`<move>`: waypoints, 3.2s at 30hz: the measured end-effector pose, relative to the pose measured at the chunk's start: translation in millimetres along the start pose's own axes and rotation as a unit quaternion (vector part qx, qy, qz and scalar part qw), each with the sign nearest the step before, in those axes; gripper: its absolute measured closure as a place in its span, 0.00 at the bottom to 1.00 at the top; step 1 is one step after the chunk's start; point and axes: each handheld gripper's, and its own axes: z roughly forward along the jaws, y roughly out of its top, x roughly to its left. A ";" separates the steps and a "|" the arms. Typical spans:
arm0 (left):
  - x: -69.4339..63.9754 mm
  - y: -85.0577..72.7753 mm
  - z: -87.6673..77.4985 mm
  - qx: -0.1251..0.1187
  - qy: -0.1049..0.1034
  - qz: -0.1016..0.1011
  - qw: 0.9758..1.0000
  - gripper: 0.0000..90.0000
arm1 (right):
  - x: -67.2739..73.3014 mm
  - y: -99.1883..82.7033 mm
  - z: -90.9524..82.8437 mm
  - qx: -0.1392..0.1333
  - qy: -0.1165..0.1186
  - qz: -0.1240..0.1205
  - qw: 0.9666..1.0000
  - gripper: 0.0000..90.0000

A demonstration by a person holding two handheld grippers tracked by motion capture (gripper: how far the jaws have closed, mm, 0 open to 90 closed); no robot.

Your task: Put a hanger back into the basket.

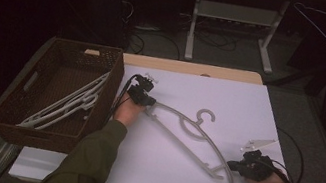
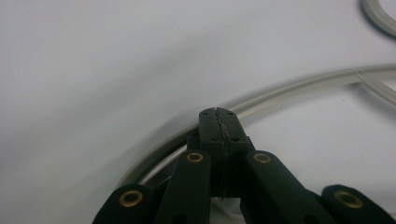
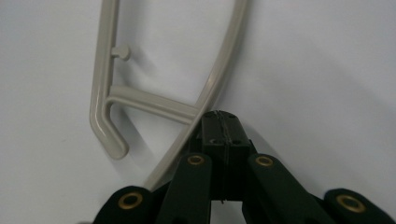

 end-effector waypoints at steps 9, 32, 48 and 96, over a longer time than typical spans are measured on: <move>-13.4 0.6 -16.8 -0.024 -0.034 0.012 0.999 1.00 | 20.6 0.4 4.0 0.002 0.029 -0.029 0.999 1.00; -52.8 -86.3 -66.3 0.025 -0.073 0.045 0.996 1.00 | 83.9 41.6 43.7 0.013 0.095 -0.140 0.985 1.00; -56.7 -53.4 -33.0 0.055 -0.072 0.065 0.994 1.00 | 113.6 57.6 61.1 0.007 0.134 -0.183 0.974 1.00; -83.7 -61.8 -61.7 -0.008 -0.134 0.083 0.987 0.60 | 64.1 71.8 28.0 -0.148 0.030 -0.044 0.988 0.38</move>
